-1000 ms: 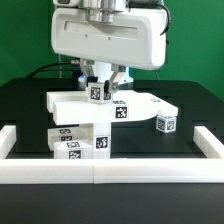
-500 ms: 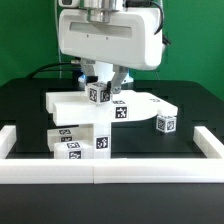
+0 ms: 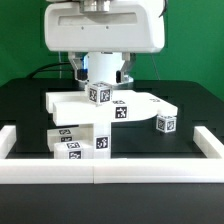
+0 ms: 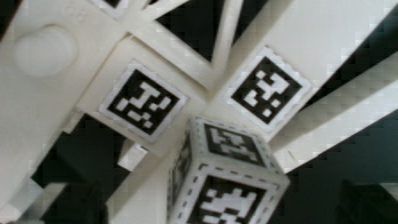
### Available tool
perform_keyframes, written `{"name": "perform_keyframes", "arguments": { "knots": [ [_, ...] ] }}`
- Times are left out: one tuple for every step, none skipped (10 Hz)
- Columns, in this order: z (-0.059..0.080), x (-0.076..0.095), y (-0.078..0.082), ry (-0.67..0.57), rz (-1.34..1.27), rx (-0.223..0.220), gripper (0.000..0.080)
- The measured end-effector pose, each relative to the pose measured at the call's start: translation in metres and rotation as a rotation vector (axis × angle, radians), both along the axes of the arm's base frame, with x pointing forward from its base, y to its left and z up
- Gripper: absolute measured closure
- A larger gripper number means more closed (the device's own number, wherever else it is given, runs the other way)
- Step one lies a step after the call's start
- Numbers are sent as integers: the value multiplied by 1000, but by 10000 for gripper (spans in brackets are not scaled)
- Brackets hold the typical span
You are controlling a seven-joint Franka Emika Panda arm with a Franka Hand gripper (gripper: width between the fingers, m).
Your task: Assemble chair
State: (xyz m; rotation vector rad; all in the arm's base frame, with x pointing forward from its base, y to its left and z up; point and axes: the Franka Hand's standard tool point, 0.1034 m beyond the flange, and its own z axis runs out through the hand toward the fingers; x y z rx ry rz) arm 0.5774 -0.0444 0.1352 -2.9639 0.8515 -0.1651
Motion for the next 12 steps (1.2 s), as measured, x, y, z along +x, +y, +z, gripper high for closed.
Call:
{"name": "perform_keyframes", "arguments": {
  "knots": [
    [2, 0, -3, -7, 65, 5, 151],
    [2, 0, -4, -7, 139, -10, 151],
    [2, 0, -5, -8, 187, -16, 151],
    [2, 0, -5, -11, 300, -30, 151],
    [2, 0, -5, -11, 336, -35, 151],
    [2, 0, -4, -11, 446, -53, 151],
    [2, 0, -3, -12, 513, -62, 151],
    [2, 0, -2, -12, 554, -67, 151],
    [1, 1, -1, -10, 631, -79, 151],
    [-2, 0, 0, -3, 683, -89, 151],
    [-4, 0, 0, 1, 738, -98, 151],
    [-4, -1, 0, 7, 799, -110, 151]
  ]
}}
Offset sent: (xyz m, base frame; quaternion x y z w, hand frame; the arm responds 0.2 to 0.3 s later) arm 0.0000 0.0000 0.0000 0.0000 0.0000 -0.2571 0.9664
